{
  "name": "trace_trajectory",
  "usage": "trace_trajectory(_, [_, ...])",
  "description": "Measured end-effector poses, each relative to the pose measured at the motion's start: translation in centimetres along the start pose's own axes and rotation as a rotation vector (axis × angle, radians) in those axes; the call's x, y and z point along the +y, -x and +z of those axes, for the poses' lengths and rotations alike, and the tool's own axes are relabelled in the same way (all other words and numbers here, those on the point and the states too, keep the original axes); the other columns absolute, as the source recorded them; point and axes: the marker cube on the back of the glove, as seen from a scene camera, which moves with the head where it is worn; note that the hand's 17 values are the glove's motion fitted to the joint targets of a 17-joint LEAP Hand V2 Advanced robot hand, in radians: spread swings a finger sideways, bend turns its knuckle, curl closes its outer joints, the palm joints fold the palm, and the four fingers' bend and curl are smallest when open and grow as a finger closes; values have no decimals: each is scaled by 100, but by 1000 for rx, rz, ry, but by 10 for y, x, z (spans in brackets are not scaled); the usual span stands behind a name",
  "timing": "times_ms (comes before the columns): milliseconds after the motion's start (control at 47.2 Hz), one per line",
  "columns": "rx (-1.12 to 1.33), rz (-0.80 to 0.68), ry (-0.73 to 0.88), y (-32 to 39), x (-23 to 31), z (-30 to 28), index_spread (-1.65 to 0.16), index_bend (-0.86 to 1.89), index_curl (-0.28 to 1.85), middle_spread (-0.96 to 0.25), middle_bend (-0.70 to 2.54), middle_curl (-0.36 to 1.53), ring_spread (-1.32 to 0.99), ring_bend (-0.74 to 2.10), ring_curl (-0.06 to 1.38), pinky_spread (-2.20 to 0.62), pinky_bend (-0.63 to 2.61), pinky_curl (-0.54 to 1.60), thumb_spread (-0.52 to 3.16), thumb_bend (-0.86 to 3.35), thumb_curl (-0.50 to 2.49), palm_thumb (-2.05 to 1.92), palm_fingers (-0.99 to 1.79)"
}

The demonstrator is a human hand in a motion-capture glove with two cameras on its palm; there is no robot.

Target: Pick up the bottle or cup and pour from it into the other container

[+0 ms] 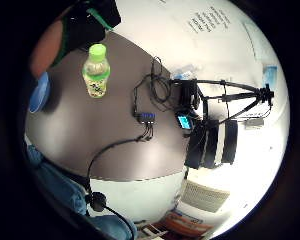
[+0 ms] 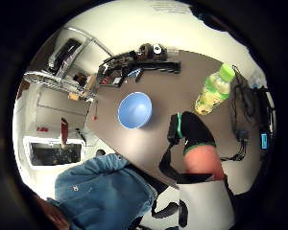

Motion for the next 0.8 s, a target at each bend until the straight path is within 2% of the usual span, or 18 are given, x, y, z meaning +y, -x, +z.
trace_trajectory(254, [-235,50,-108,-49,14,4,-35,12,26,2,18,27,7,38,29,24,51,35,107,-3,47,69,33])
trace_trajectory(487, [-435,70,-291,-96,20,21,-35,14,25,2,19,28,8,39,29,25,53,35,105,-2,47,68,32])
trace_trajectory(805, [-586,148,-432,-130,31,60,-33,12,24,2,18,30,7,40,30,25,52,35,100,-3,46,67,32])
